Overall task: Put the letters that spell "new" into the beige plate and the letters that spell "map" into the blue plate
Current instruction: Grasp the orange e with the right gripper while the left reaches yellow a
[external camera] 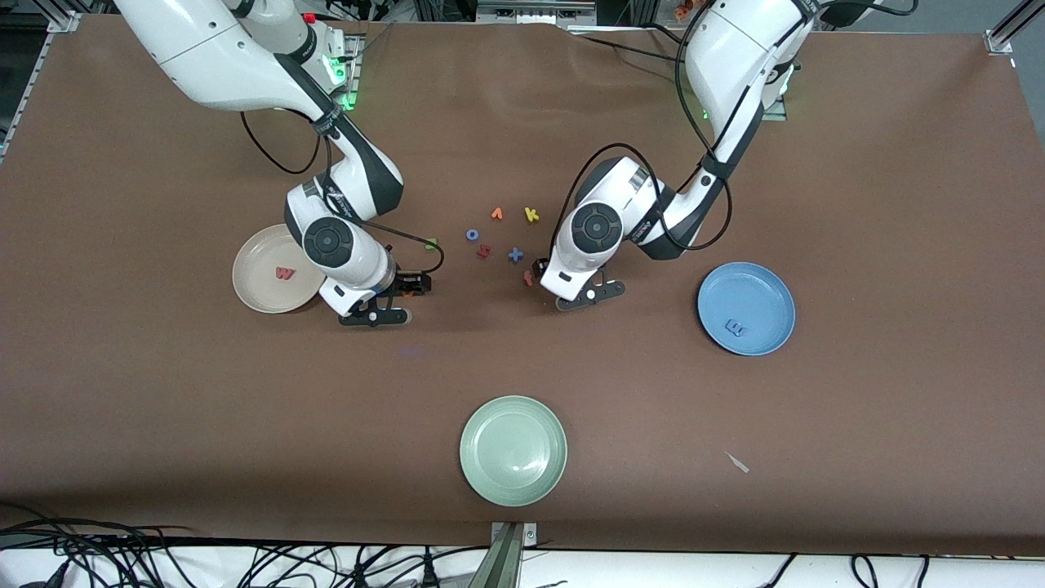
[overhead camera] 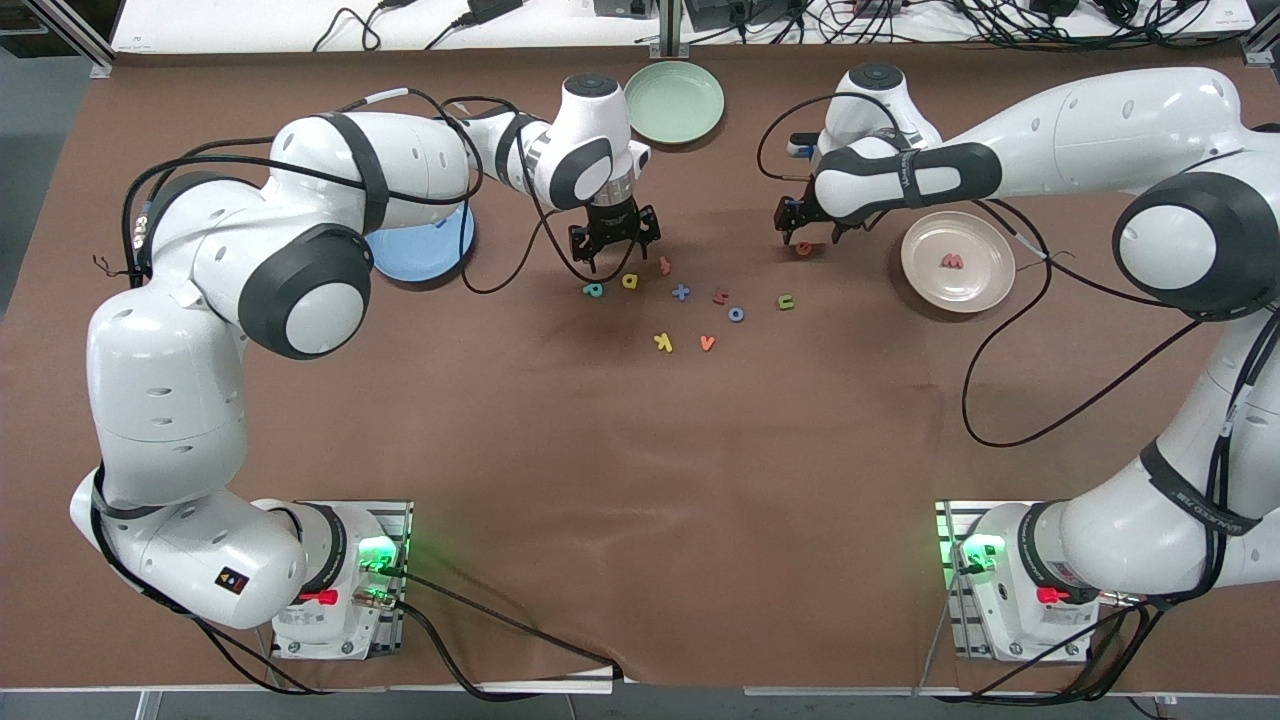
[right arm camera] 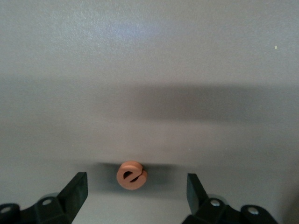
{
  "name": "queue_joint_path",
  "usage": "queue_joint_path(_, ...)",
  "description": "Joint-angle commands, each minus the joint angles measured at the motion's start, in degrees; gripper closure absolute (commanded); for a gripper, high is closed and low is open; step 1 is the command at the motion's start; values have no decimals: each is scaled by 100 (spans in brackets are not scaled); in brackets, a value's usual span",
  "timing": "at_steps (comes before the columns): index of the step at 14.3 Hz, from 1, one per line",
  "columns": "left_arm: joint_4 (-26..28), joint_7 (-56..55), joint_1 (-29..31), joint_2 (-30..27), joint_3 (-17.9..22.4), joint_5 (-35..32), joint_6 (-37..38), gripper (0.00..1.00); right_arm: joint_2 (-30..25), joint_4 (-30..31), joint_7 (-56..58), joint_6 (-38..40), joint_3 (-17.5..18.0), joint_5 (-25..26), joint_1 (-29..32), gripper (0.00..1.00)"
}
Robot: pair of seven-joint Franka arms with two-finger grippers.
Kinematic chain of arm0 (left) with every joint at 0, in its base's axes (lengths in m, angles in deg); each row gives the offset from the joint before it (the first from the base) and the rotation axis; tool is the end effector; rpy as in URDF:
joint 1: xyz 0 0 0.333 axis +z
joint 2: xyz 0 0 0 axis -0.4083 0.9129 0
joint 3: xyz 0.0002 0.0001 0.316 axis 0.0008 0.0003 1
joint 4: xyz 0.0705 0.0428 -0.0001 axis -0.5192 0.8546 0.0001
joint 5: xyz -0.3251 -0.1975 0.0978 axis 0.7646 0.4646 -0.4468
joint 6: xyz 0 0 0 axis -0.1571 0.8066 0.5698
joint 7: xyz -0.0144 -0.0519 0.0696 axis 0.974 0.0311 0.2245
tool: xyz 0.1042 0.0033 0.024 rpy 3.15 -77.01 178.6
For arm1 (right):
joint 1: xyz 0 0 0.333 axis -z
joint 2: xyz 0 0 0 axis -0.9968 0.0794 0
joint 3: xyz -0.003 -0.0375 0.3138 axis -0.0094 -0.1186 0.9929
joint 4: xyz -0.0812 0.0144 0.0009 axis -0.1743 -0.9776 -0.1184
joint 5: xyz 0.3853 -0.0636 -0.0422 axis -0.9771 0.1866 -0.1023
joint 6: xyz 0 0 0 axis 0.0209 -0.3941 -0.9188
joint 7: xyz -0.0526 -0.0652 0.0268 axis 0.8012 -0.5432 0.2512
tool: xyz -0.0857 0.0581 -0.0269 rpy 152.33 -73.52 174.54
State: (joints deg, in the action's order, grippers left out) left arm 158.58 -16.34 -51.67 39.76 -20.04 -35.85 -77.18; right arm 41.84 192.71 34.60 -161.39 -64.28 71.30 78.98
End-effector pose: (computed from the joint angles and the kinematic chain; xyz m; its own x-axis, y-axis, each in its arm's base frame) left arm 0.5170 -0.4237 0.2012 0.9278 0.2867 -0.2389 0.2943 -0.9557 -0.0039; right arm 0.5568 0.2700 0.1844 0.9928 0.0483 -0.1099 0.0446 -0.9984 -0.0355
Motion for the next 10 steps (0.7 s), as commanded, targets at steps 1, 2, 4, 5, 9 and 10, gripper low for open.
queue_joint_path(1, 82, -50, -178, 8, 55, 95, -234, 7, 130, -118, -90, -6, 1, 164, -65, 20)
queue_joint_path(2, 82, -50, -196, 53, 63, 78, -331, 14, 138, -127, -90, -6, 1, 173, -83, 24)
queue_joint_path(4, 91, -50, -196, 88, 64, 60, -411, 26, 165, -127, -90, -15, 1, 287, -92, 32)
queue_joint_path(5, 100, -50, -196, 88, 64, 60, -411, 30, 174, -127, -90, -15, 1, 305, -92, 36)
queue_joint_path(9, 161, -50, -196, 159, 72, -54, -586, 32, 235, -127, -72, -138, 1, 322, -101, 52)
queue_joint_path(10, 170, -50, -196, 159, 72, -54, -647, 32, 235, -127, -72, -138, 1, 322, -109, 57)
